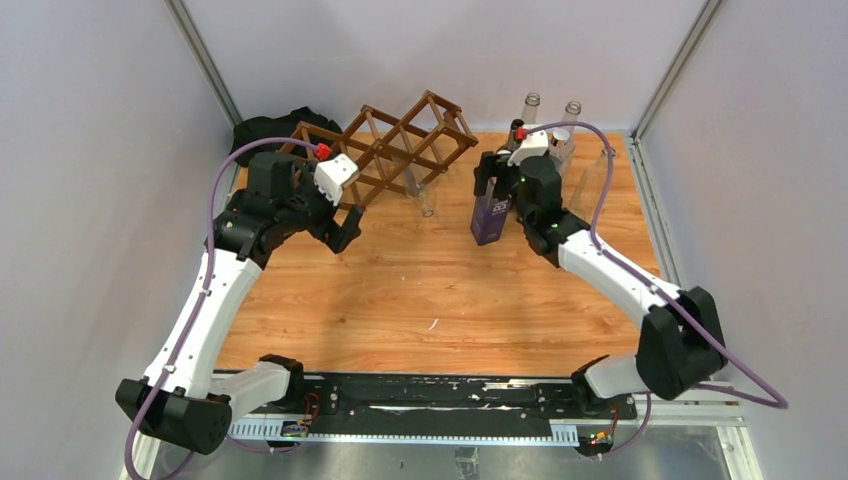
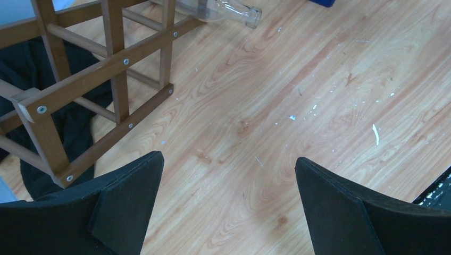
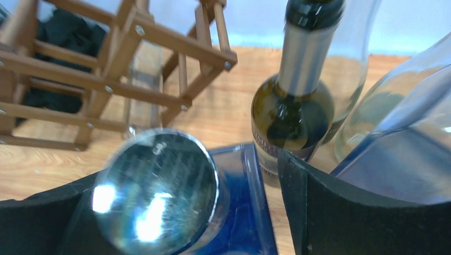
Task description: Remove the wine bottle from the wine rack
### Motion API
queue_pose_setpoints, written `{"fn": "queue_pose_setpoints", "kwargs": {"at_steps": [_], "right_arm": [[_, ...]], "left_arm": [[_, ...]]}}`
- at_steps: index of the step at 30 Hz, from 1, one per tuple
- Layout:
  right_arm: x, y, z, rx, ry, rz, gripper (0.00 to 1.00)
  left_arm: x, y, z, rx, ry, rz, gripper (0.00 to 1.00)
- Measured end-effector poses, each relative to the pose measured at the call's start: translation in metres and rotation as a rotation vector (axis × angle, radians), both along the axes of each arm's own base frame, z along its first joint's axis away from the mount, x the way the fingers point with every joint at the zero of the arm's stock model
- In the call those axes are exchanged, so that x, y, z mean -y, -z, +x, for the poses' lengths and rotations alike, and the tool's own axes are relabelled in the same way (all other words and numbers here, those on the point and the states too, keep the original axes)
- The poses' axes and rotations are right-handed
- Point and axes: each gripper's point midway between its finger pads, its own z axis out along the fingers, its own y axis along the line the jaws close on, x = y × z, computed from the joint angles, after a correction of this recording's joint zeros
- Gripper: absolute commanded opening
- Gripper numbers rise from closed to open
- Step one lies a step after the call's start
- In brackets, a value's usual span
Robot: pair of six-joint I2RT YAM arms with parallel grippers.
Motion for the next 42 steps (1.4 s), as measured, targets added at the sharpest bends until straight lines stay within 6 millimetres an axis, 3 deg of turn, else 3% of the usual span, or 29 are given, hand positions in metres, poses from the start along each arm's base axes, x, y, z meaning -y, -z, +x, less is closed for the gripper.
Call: {"fn": "queue_pose_setpoints", "kwargs": {"at_steps": [6,14,19,23,26,28,32,35,37,42], "right_arm": [[0.007,-0.054,-0.020,0.107,0.015,0.062,0.92],[-0.005,-0.097,-0.056,0.163,-0.007,0.102,0.91],[-0.042,-0.132,-0.079,0.190,-0.096,0.137,0.84],[-0.093,-0.142,-0.085,0.165,-0.209,0.151,0.80],[-0.132,-0.119,-0.077,0.093,-0.269,0.116,0.80],[-0.155,-0.083,-0.064,0.010,-0.287,0.055,0.81],[-0.182,-0.012,-0.042,-0.130,-0.288,-0.068,0.83],[-0.191,0.036,-0.028,-0.218,-0.274,-0.160,0.83],[-0.192,0.056,-0.022,-0.260,-0.264,-0.204,0.84],[-0.188,0.080,0.006,-0.301,-0.222,-0.263,0.86]], "left_arm": [[-0.003,-0.005,0.006,0.006,-0.020,0.011,1.00],[-0.015,-0.003,0.014,-0.025,-0.071,0.009,1.00],[-0.039,-0.002,0.027,-0.052,-0.163,-0.020,1.00],[-0.053,0.005,0.035,-0.080,-0.211,-0.025,1.00],[-0.060,0.008,0.037,-0.092,-0.230,-0.031,1.00],[-0.063,0.007,0.038,-0.092,-0.238,-0.037,1.00],[-0.064,0.009,0.039,-0.092,-0.239,-0.042,1.00],[-0.063,0.012,0.037,-0.098,-0.233,-0.043,1.00],[-0.062,0.014,0.036,-0.102,-0.228,-0.045,1.00],[-0.060,0.016,0.033,-0.104,-0.213,-0.053,1.00]]}}
